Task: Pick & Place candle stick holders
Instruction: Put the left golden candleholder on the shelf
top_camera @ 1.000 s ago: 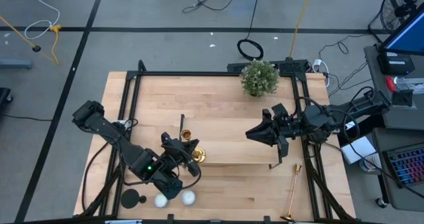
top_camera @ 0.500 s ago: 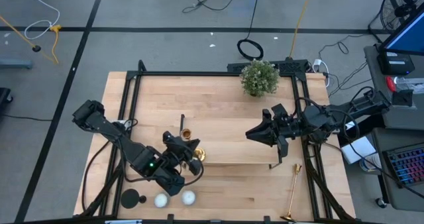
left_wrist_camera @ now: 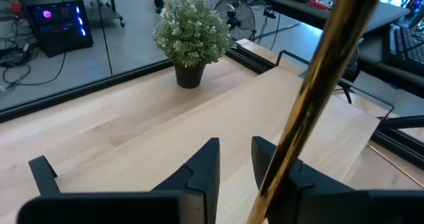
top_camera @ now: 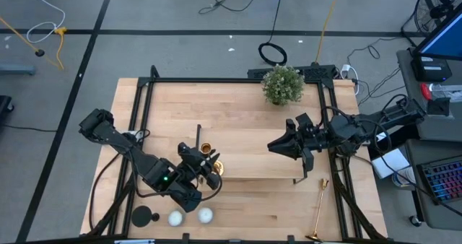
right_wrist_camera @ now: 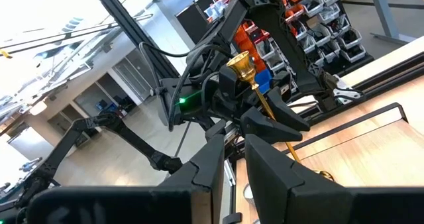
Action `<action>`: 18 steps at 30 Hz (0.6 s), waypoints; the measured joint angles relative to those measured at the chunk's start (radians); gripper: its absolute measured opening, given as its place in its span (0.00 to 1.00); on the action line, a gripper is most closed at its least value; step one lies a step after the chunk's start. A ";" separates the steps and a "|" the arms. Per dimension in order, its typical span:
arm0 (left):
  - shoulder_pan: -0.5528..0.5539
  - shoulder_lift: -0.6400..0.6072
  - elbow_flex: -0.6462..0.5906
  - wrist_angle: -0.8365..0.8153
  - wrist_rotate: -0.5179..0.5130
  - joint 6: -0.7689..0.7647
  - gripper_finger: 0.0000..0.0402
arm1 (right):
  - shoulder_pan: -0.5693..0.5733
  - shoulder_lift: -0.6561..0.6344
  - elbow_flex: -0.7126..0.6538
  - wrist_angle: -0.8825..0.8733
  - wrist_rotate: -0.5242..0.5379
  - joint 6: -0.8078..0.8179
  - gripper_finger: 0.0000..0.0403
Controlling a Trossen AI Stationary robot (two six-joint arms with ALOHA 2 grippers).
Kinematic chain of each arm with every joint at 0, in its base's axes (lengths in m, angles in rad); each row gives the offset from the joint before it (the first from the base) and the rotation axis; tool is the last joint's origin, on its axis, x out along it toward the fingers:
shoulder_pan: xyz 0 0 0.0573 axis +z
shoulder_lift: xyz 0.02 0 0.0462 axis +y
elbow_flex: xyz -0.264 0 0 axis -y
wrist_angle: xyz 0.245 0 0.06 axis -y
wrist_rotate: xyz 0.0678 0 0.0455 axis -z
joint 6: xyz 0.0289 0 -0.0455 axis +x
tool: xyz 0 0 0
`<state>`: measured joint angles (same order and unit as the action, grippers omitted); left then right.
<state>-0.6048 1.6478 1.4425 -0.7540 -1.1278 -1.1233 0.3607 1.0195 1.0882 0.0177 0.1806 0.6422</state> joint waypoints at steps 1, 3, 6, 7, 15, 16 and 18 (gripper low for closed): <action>0.001 0.000 0.000 0.000 -0.002 0.004 0.23 | 0.000 0.000 0.000 0.000 0.000 0.000 0.15; 0.005 0.000 0.000 0.000 -0.002 0.014 0.23 | 0.000 0.000 0.000 0.000 0.000 0.000 0.15; 0.016 0.000 0.000 0.000 -0.002 0.028 0.24 | 0.000 0.000 0.000 0.000 0.000 0.000 0.15; 0.019 0.000 0.000 0.000 -0.002 0.029 0.23 | 0.000 0.000 0.000 0.000 0.000 0.000 0.15; 0.029 0.000 0.000 0.001 0.001 0.046 0.24 | 0.000 0.000 0.000 0.000 0.000 0.000 0.15; 0.029 0.000 0.000 0.002 0.003 0.046 0.24 | 0.000 0.000 0.000 0.000 0.000 0.000 0.15; 0.027 0.000 0.000 0.002 0.004 0.046 0.24 | 0.000 0.000 0.000 0.000 0.000 0.000 0.15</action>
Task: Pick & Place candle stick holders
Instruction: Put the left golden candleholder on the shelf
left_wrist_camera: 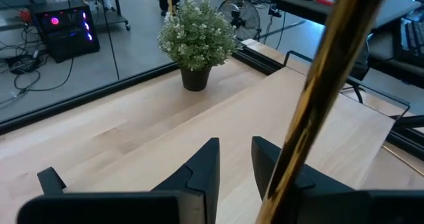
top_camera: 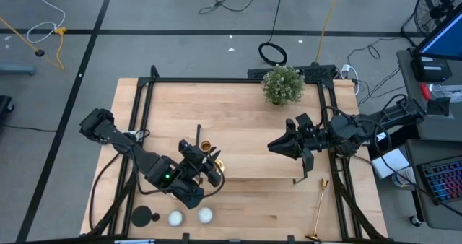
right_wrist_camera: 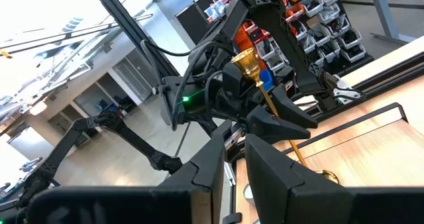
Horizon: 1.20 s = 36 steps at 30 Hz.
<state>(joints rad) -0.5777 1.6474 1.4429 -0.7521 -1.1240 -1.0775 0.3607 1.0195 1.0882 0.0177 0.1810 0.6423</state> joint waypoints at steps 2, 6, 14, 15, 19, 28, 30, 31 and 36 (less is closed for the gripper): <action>-0.003 0.000 0.007 -0.002 0.002 0.004 0.24 | 0.000 0.000 0.000 0.000 0.000 0.000 0.15; -0.006 -0.001 0.039 -0.003 0.004 0.054 0.24 | 0.000 0.000 0.000 0.000 0.000 0.000 0.15; 0.007 -0.001 0.086 -0.074 0.083 0.109 0.24 | 0.000 0.000 0.000 0.000 0.000 -0.003 0.15; 0.008 -0.001 0.086 -0.080 0.094 0.104 0.24 | 0.000 0.000 0.000 0.000 0.000 -0.004 0.15; 0.008 -0.001 0.086 -0.099 0.105 0.078 0.24 | 0.000 0.000 0.000 0.000 0.000 -0.007 0.15; 0.008 -0.001 0.087 -0.129 0.153 0.037 0.27 | 0.000 0.000 0.000 -0.017 0.000 0.000 0.15; 0.008 -0.001 0.087 -0.130 0.155 0.017 0.30 | 0.000 0.000 0.000 -0.020 0.000 0.000 0.15; 0.008 -0.001 0.087 -0.133 0.155 0.007 0.32 | 0.000 0.000 0.000 -0.020 0.000 0.000 0.15; 0.008 -0.001 0.087 -0.152 0.155 -0.051 0.44 | 0.000 0.000 0.000 -0.020 -0.001 0.000 0.15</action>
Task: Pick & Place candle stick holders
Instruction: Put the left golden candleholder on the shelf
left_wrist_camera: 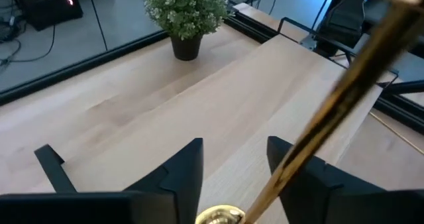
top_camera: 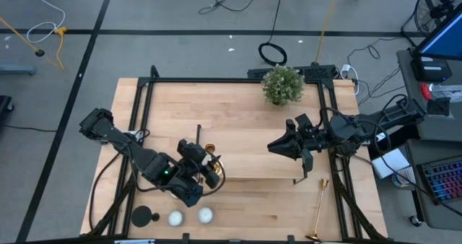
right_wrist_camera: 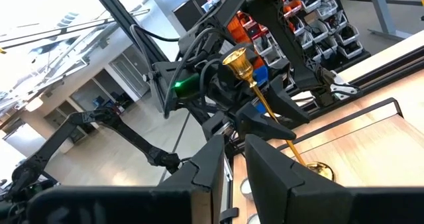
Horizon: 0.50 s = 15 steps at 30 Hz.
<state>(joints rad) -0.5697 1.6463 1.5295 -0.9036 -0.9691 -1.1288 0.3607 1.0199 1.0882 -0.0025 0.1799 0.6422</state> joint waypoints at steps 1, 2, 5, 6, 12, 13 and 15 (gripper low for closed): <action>0.000 0.000 0.000 0.000 0.000 -0.007 0.46 | 0.000 0.000 0.000 0.000 -0.001 0.000 0.15; 0.000 0.000 0.000 0.000 0.001 -0.012 0.47 | 0.000 0.000 0.000 0.000 -0.001 0.000 0.15; -0.005 0.000 0.000 0.000 0.001 -0.026 0.49 | 0.000 0.000 0.000 0.000 -0.001 0.000 0.15; -0.007 0.000 0.000 0.000 0.001 -0.027 0.49 | 0.000 0.000 0.000 -0.001 -0.001 0.000 0.15; -0.015 0.000 0.000 0.001 0.006 -0.038 0.49 | 0.000 0.000 0.000 -0.002 -0.002 0.000 0.15; -0.015 0.000 0.000 0.000 0.007 -0.038 0.49 | 0.000 0.000 0.000 -0.002 -0.002 0.000 0.15; -0.016 0.000 0.000 0.001 0.009 -0.039 0.49 | 0.000 0.000 0.000 -0.002 -0.002 0.000 0.15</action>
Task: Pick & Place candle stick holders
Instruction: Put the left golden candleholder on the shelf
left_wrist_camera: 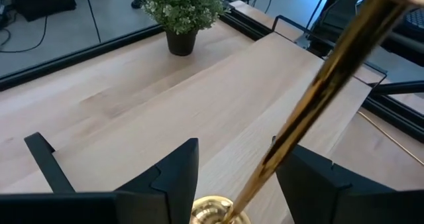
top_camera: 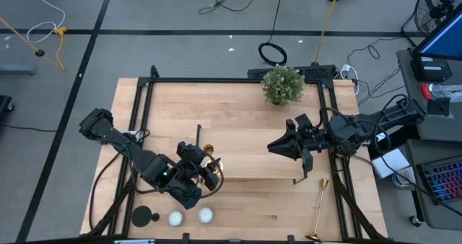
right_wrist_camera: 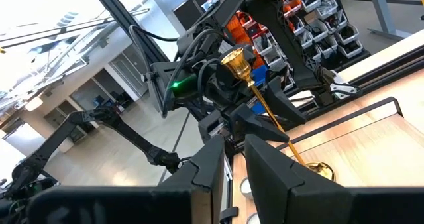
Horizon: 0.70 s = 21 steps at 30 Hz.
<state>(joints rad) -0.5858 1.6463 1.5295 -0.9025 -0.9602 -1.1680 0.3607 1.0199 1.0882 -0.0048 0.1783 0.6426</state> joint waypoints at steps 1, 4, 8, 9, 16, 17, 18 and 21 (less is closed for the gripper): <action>0.000 0.000 0.000 0.001 0.000 -0.003 0.49 | 0.000 0.000 0.000 0.000 0.000 0.000 0.15; 0.000 0.000 0.000 0.001 0.001 -0.007 0.49 | 0.000 0.000 0.000 0.000 0.000 0.000 0.15; 0.000 -0.006 0.000 0.000 0.002 0.005 0.49 | 0.000 0.000 0.000 0.000 0.000 0.000 0.15; 0.000 -0.009 0.000 0.000 0.006 0.005 0.49 | 0.000 0.000 0.000 0.000 0.000 0.000 0.15; -0.011 -0.047 0.000 -0.039 0.013 -0.011 0.49 | 0.000 0.000 0.000 0.000 0.000 0.000 0.15; -0.013 -0.051 0.000 -0.044 0.019 -0.013 0.49 | 0.000 0.000 0.000 -0.001 0.000 0.000 0.15; -0.017 -0.058 0.000 -0.050 0.027 -0.013 0.49 | 0.000 0.000 0.000 0.000 0.000 0.000 0.15; -0.021 -0.078 0.000 -0.053 0.064 -0.013 0.49 | 0.000 0.000 0.000 0.000 0.000 -0.002 0.15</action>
<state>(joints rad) -0.6070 1.5684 1.5299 -0.9550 -0.8964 -1.1806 0.3607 1.0199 1.0882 -0.0051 0.1787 0.6406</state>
